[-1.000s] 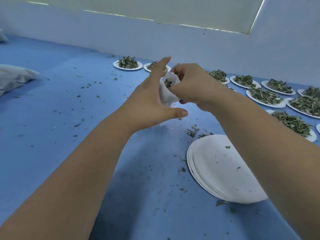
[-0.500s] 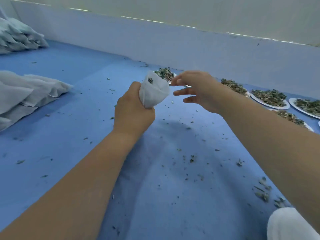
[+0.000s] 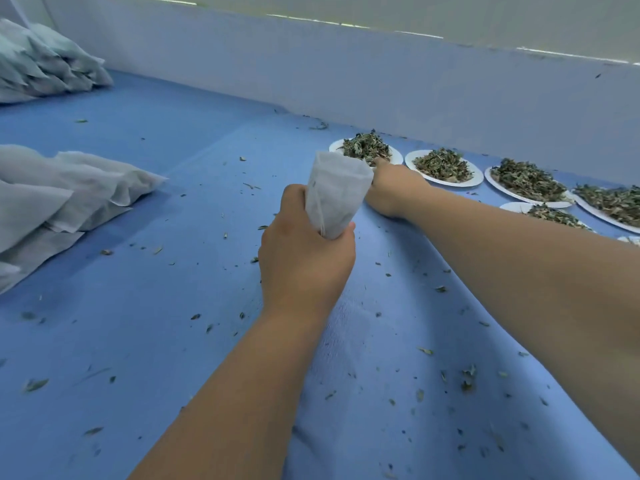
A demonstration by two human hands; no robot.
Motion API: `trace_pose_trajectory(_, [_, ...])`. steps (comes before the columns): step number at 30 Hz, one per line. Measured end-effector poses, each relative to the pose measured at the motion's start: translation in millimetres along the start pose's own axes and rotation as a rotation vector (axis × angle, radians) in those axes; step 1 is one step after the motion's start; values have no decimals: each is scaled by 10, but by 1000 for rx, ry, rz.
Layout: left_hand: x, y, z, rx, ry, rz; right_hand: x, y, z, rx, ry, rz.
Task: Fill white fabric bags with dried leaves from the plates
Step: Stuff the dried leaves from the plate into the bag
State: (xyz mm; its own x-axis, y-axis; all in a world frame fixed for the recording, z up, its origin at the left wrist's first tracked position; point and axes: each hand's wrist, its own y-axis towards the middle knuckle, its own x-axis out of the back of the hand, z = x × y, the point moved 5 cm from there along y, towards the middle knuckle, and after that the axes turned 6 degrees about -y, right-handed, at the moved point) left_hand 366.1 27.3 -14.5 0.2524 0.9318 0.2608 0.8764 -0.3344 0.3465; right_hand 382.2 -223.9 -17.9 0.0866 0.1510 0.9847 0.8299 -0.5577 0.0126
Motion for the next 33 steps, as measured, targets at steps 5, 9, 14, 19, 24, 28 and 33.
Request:
trace_pose_trajectory(5, [-24, 4, 1, 5, 13, 14, -50, -31, -49, 37, 85, 50])
trace_pose_trajectory(9, [8, 5, -37, 9, 22, -18, -54, -255, -121, 18, 150, 30])
trace_pose_trajectory(14, [-28, -25, -84, -38, 65, 17, 42, -842, -214, 96, 176, -8])
trace_pose_trajectory(19, [-51, -90, -221, -108, 70, 44, 119, -1678, -446, 144, 137, 58])
trace_pose_trajectory(24, [-135, -291, -405, -230, 115, 135, 118, -2444, -660, 191, 129, 79])
trace_pose_trajectory(28, [-126, -466, -429, -220, 123, 165, 200, -2850, -719, 186, 147, 92])
trace_pose_trajectory(33, [23, -460, -487, -104, -1, 133, 592, -2878, -547, 55, 390, -218])
